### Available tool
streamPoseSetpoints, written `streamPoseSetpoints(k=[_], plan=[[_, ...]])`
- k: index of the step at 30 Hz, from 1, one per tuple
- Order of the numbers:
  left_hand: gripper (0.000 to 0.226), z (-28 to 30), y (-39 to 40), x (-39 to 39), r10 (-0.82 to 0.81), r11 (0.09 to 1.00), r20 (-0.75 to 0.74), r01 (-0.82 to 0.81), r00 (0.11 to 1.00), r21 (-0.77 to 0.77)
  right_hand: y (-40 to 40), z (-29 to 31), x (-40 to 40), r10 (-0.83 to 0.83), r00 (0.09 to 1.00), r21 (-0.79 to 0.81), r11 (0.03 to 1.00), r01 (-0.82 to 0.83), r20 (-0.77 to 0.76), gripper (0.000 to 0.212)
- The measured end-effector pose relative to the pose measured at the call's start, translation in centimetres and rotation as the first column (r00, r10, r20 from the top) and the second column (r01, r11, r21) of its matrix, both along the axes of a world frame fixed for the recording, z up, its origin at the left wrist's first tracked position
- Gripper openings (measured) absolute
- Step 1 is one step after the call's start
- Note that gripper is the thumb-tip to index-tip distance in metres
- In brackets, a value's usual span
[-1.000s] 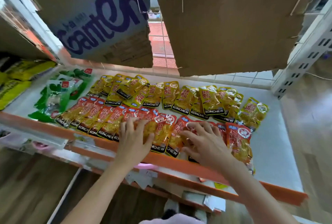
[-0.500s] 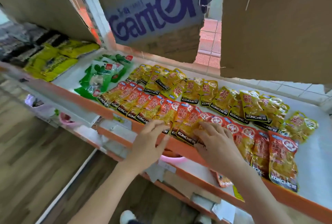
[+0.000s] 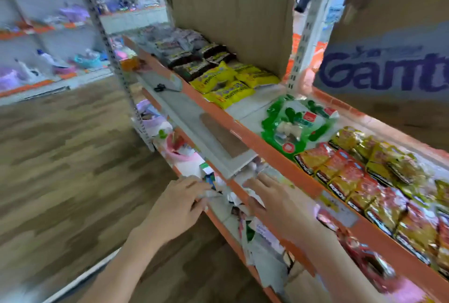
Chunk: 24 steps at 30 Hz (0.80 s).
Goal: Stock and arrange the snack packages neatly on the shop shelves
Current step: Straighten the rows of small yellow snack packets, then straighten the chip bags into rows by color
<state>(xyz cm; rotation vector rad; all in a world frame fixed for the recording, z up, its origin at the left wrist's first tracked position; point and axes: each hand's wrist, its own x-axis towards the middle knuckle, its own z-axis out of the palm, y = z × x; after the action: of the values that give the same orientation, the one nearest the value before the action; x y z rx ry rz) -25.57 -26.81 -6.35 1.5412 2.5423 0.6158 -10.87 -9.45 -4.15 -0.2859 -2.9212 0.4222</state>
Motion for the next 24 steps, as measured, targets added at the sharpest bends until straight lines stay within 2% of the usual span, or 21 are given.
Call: streamPoseSetpoints(k=[4, 7, 9, 13, 17, 24], plan=[[0.019, -0.1, -5.0, -4.5, 0.147, 0.988, -0.004, -0.146, 0.989, 0.056, -2.3, -1.0, -7.9, 0.169, 0.981, -0.017, 0.986, -0.168, 0.096, 0.030], [0.023, -2.3, -7.0, -7.3, 0.256, 0.966, 0.078, -0.257, 0.963, -0.002, -2.9, -1.5, -13.5, 0.227, 0.966, -0.020, 0.974, -0.226, 0.121, 0.028], [0.028, -3.7, -7.5, -9.1, 0.275, 0.961, 0.131, -0.270, 0.952, -0.053, -2.9, -2.3, -17.1, 0.277, 0.952, -0.045, 0.961, -0.274, 0.133, 0.026], [0.029, -4.4, -7.4, -16.1, 0.327, 0.943, 0.100, -0.319, 0.940, -0.092, -2.5, -4.9, -24.8, 0.352, 0.923, -0.122, 0.934, -0.335, 0.157, 0.030], [0.032, -2.7, -5.8, -25.6, 0.397, 0.914, 0.033, -0.391, 0.917, -0.112, -0.8, -6.0, -34.2, 0.404, 0.907, -0.144, 0.911, -0.386, 0.120, 0.031], [0.035, 0.9, -0.9, -37.8, 0.473, 0.878, 0.010, -0.470, 0.881, -0.086, 2.4, -3.0, -48.8, 0.441, 0.897, -0.134, 0.888, -0.439, -0.019, 0.028]])
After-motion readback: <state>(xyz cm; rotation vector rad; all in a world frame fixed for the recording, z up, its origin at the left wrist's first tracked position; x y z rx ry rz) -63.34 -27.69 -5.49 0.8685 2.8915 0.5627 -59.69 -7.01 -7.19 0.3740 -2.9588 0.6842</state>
